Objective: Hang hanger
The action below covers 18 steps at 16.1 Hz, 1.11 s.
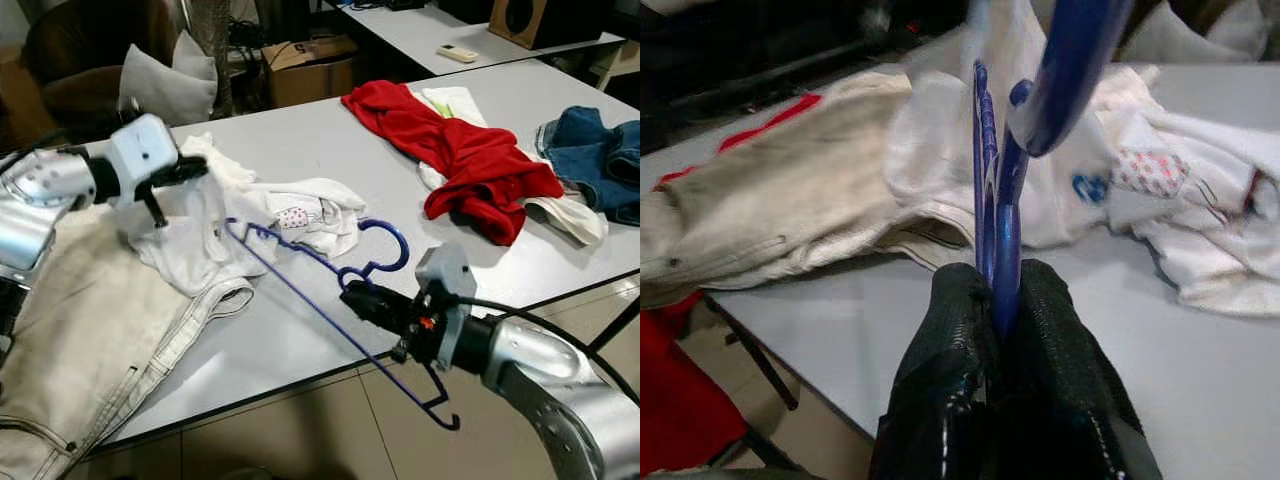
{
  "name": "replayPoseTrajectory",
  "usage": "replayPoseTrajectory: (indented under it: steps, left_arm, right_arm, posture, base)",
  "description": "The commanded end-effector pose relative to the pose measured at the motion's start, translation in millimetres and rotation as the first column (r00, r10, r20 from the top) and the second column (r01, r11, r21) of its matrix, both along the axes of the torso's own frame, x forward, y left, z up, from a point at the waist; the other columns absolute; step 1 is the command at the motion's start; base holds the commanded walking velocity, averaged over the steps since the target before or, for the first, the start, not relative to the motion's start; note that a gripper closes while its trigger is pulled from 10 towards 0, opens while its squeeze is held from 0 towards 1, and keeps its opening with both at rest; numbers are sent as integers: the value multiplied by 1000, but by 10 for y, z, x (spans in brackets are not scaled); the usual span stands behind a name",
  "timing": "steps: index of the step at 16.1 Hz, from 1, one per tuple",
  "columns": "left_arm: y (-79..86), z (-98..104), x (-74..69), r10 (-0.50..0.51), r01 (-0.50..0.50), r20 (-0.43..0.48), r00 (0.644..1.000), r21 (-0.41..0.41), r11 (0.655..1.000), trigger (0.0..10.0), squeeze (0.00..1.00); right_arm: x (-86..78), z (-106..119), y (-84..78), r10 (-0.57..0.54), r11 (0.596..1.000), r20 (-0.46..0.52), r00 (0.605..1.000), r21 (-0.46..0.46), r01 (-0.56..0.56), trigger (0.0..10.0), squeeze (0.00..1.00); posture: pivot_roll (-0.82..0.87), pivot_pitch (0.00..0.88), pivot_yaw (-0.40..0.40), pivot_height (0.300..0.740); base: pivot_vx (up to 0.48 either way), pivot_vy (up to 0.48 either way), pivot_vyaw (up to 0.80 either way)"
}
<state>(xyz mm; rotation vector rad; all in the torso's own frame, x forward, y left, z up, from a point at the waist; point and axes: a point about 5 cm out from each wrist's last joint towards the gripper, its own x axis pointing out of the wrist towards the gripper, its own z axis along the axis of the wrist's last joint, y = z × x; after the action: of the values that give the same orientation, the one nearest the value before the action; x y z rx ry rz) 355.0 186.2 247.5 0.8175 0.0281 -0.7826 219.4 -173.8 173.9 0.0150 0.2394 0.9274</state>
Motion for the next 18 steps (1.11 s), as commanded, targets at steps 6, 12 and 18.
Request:
replayPoseTrajectory:
  steps: [6, 12, 18]
  left_arm:
    - [-126, 172, -99, -61, 61, 0, 998, 2, 998, 0, 0]
    - [-123, 548, 17, 41, -12, 175, 984, -164, 986, 0, 0]
    - [-16, 1275, 48, 194, 26, 371, 908, -513, 858, 0, 0]
  right_arm:
    - [173, -20, 195, 4, 1000, -14, 1000, 23, -3, 10000, 0]
    - [280, -23, 159, -70, 998, 8, 998, -6, 70, 10000, 0]
    - [505, 227, -88, -255, 967, 158, 954, 67, 247, 10000, 0]
  posture:
    - [8, 0, 101, 740]
    - [-2, 0, 113, 740]
    - [8, 0, 114, 740]
  base:
    - [0, 0, 0]
    - [0, 0, 0]
    - [0, 0, 0]
